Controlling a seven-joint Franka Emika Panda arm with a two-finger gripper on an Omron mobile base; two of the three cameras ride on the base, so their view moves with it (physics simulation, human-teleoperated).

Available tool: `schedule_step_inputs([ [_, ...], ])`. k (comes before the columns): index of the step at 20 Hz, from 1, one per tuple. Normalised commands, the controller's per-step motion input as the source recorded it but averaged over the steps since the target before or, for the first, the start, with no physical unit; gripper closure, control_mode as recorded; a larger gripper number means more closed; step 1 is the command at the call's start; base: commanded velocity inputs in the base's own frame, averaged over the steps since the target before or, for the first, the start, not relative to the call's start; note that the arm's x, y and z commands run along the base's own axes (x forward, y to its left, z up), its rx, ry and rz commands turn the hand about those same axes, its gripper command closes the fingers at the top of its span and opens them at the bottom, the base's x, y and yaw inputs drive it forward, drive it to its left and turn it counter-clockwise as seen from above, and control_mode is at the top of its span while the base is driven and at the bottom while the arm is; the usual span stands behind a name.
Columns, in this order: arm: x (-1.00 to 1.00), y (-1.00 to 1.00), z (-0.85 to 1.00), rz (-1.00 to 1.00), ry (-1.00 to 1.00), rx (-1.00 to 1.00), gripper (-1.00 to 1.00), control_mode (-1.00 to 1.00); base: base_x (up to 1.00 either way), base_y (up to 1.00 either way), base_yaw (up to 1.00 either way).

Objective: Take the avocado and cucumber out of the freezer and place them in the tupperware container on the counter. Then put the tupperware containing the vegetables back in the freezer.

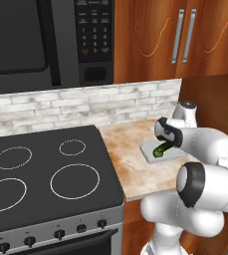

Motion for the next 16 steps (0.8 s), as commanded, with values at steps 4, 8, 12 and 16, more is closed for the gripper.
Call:
schedule_step_inputs([
  [4,0.27,-0.16,-0.21,-0.11,0.0,0.05,1.0,-1.0,0.0,0.0,0.0],
  [8,0.28,-0.21,-0.05,-0.1,0.01,0.05,1.0,-1.0,0.0,0.0,0.0],
  [12,0.31,-0.14,-0.01,-0.11,0.02,0.06,1.0,-1.0,0.0,0.0,0.0],
  [16,0.21,-0.12,-0.07,-0.11,0.02,0.06,1.0,-1.0,0.0,0.0,0.0],
])
